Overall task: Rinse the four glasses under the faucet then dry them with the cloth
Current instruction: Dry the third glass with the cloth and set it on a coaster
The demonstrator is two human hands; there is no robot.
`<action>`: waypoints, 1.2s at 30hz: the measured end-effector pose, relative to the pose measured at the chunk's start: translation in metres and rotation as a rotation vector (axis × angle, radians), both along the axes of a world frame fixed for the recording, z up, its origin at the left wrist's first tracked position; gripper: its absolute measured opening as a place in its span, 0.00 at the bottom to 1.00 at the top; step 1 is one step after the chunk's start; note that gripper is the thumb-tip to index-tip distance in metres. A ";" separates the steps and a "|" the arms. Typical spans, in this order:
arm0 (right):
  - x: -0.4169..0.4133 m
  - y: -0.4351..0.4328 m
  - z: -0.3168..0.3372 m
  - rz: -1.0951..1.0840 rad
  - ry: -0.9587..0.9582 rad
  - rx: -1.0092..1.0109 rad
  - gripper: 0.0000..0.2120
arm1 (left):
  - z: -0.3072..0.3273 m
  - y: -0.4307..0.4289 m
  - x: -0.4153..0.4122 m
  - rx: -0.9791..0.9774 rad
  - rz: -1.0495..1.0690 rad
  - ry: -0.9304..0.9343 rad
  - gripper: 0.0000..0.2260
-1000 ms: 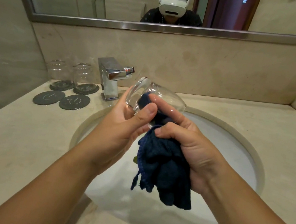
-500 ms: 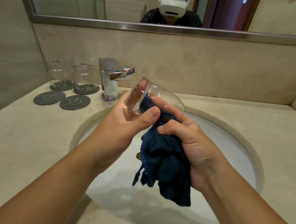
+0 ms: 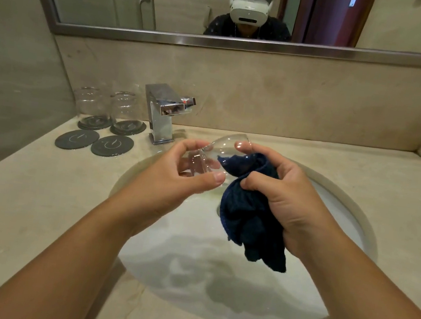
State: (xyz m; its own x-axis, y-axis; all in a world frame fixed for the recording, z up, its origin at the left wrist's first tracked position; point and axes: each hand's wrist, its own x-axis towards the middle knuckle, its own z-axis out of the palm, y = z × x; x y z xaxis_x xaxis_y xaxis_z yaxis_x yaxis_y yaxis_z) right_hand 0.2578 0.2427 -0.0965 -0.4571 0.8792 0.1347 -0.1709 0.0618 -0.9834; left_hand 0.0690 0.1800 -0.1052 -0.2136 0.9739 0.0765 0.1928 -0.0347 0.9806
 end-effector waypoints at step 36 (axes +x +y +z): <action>-0.099 -0.040 0.037 -0.105 -0.303 0.484 0.22 | 0.022 -0.034 -0.102 0.197 0.545 0.121 0.27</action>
State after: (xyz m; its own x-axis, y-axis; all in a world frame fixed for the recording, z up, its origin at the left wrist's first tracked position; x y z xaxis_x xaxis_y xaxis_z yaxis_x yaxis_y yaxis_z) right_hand 0.1593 0.2031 -0.0599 -0.4511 0.7931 0.4094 0.1450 0.5177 -0.8432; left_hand -0.0335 0.1464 -0.0829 -0.6576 0.6910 0.3001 0.3444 -0.0785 0.9355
